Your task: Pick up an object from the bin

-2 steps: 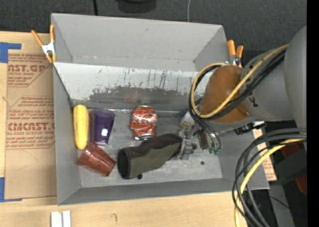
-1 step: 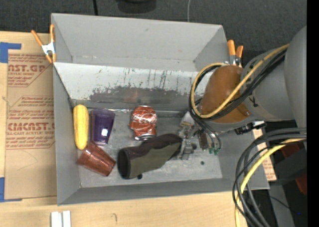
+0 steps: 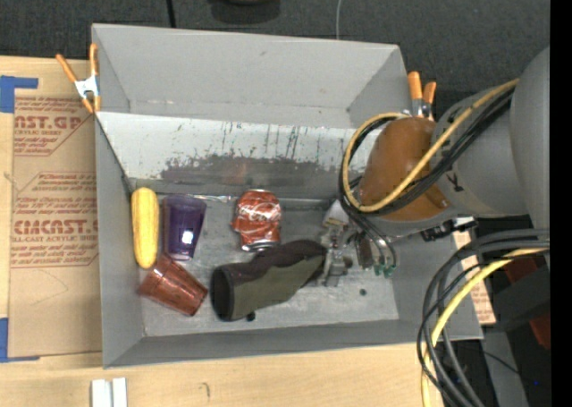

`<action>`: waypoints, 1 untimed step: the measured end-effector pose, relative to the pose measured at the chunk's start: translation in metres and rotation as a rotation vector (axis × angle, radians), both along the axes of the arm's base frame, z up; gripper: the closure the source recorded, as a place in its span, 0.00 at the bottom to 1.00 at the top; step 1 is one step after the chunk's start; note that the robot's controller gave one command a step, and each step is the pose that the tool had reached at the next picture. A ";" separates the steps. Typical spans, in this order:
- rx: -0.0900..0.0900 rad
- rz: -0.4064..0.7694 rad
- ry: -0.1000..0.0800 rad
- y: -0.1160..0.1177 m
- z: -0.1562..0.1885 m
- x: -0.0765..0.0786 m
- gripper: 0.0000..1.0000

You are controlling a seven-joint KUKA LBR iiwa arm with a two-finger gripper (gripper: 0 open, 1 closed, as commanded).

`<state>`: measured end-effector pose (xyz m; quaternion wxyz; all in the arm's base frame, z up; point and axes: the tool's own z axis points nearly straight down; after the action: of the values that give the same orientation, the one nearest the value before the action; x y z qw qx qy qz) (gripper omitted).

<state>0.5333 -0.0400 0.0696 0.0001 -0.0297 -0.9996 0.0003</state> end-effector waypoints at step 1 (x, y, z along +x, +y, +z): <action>0.000 0.019 -0.001 -0.013 0.058 -0.004 1.00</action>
Offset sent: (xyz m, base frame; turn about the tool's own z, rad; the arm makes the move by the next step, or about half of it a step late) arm 0.0000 0.0000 0.0000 0.0000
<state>0.5292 -0.0526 0.1275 -0.0004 -0.0202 -0.9998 0.0003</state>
